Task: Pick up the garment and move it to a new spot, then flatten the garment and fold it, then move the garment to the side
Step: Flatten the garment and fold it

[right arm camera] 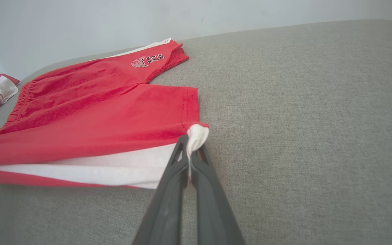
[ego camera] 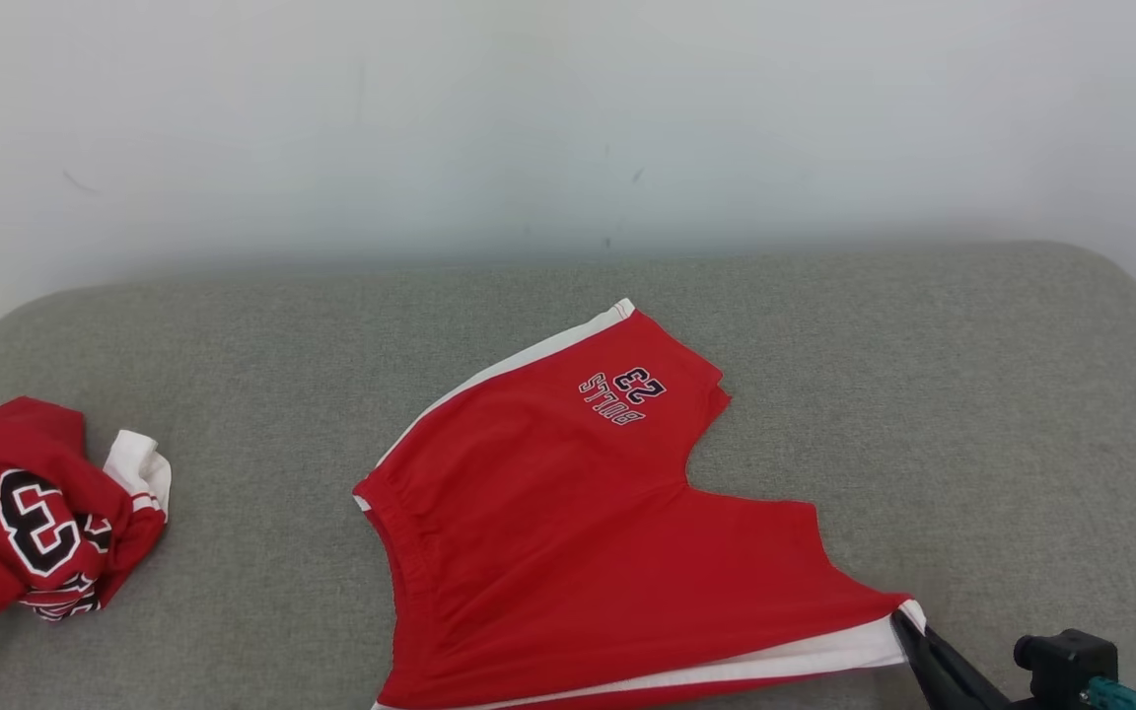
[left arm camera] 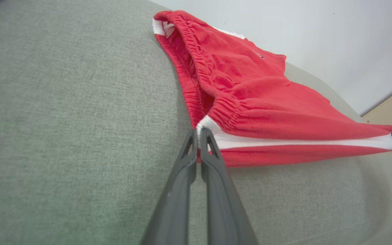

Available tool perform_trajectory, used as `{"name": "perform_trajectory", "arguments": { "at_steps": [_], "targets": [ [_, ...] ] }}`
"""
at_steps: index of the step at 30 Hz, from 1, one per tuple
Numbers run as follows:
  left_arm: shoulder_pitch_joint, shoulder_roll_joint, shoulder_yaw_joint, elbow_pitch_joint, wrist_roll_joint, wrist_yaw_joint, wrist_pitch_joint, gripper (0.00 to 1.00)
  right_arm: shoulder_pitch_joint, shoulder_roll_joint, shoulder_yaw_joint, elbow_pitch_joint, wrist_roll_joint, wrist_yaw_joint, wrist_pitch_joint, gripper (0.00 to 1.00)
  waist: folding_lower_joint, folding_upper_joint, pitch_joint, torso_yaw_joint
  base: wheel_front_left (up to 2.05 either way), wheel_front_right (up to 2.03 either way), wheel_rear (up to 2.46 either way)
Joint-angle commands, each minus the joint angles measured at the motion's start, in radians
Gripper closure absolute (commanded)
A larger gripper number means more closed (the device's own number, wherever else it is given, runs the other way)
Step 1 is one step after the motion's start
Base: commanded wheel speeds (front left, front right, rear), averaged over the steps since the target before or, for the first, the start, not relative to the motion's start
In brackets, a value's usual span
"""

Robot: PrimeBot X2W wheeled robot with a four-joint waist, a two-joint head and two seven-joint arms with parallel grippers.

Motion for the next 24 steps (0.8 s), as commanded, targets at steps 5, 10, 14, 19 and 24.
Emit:
{"name": "perform_trajectory", "arguments": {
  "at_steps": [5, 10, 14, 19, 24],
  "targets": [
    [-0.015, 0.008, 0.014, -0.057, 0.0, 0.004, -0.002, 1.0, -0.046, -0.029, -0.059, -0.034, -0.006, -0.003, -0.002, 1.0, 0.0002, 0.0002, 0.03, 0.028, 0.0, 0.0, 0.0],
    [-0.131, 0.002, -0.021, -0.099, 0.007, 0.003, -0.002, 1.0, -0.202, -0.022, -0.062, -0.005, -0.015, -0.003, -0.001, 1.0, 0.0002, 0.0002, 0.107, 0.066, 0.0, 0.0, 0.0],
    [-0.259, -0.005, -0.028, -0.108, 0.003, 0.003, -0.002, 1.0, -0.366, -0.014, -0.04, 0.066, -0.047, -0.002, -0.001, 1.0, 0.0002, 0.0002, 0.189, 0.114, 0.0, 0.0, 0.0],
    [-0.393, -0.014, -0.036, -0.079, 0.009, 0.003, -0.002, 1.0, -0.55, 0.002, 0.015, 0.181, -0.05, -0.002, -0.001, 1.0, 0.0002, 0.0002, 0.284, 0.165, 0.0, 0.0, 0.0],
    [-0.489, -0.018, -0.034, -0.036, -0.005, 0.003, -0.002, 1.0, -0.72, 0.011, 0.062, 0.295, -0.023, -0.002, -0.001, 1.0, 0.0002, 0.0002, 0.371, 0.207, 0.0, 0.0, 0.0]
  ]
}}
